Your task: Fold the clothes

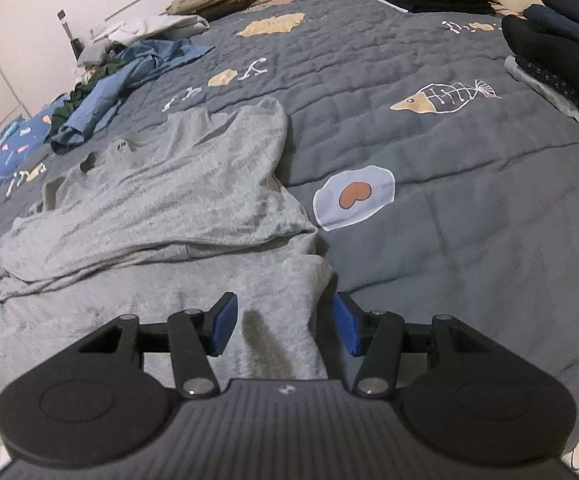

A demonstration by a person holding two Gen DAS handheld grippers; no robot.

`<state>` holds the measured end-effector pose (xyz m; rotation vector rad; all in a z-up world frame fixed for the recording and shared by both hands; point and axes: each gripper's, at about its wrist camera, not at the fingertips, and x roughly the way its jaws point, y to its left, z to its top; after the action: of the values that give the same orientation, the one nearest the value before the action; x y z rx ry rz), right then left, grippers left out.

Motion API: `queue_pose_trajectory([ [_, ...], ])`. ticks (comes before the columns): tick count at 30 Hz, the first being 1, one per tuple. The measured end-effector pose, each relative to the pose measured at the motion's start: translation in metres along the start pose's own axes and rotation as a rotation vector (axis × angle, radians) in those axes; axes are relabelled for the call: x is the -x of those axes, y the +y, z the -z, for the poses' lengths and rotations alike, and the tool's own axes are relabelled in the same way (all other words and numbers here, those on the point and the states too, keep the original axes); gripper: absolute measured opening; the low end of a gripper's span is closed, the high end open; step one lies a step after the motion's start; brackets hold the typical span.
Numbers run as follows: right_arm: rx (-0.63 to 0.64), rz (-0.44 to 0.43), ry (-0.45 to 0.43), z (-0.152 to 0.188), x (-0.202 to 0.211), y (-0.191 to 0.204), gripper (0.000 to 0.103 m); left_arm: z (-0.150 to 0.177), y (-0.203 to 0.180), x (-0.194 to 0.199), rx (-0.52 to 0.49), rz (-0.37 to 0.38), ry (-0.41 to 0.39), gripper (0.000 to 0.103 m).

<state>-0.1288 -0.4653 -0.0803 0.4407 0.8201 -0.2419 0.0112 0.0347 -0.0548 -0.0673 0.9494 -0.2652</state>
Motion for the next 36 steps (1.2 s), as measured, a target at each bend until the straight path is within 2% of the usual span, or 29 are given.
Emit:
queue_pose_trajectory([
  [2,-0.008,-0.005,-0.005,-0.001,0.002,-0.001,0.052,-0.001,0.0,0.003,0.004,-0.002,-0.015,0.008],
  [7,-0.029,0.004,-0.01,-0.002,0.004,-0.006,0.052,-0.003,0.002,0.01,0.021,0.0,-0.045,0.007],
  [16,-0.054,0.002,0.001,-0.002,0.001,-0.009,0.052,-0.003,0.001,0.007,0.008,-0.016,-0.031,0.007],
  [18,-0.021,-0.004,0.005,0.0,-0.001,-0.004,0.046,-0.003,0.001,0.008,0.006,-0.016,-0.032,0.007],
  [19,-0.003,-0.006,0.005,0.002,-0.001,-0.001,0.037,-0.003,0.001,0.008,0.006,-0.016,-0.032,0.007],
  [20,0.011,-0.009,0.002,0.002,-0.001,0.002,0.017,-0.003,0.002,0.008,0.005,-0.016,-0.032,0.007],
  [22,0.011,-0.016,-0.016,0.002,0.003,0.003,0.004,-0.003,0.002,0.009,0.003,-0.016,-0.033,0.007],
  [26,-0.026,-0.059,-0.071,-0.002,0.013,-0.001,0.001,-0.003,0.003,0.011,0.01,-0.013,-0.041,0.007],
  [30,-0.064,-0.133,-0.13,-0.005,0.024,-0.002,0.0,-0.005,0.003,0.024,0.021,-0.003,-0.089,0.007],
  [36,-0.113,-0.198,-0.191,-0.012,0.035,-0.004,0.0,-0.007,-0.006,0.043,-0.001,0.006,-0.17,0.007],
])
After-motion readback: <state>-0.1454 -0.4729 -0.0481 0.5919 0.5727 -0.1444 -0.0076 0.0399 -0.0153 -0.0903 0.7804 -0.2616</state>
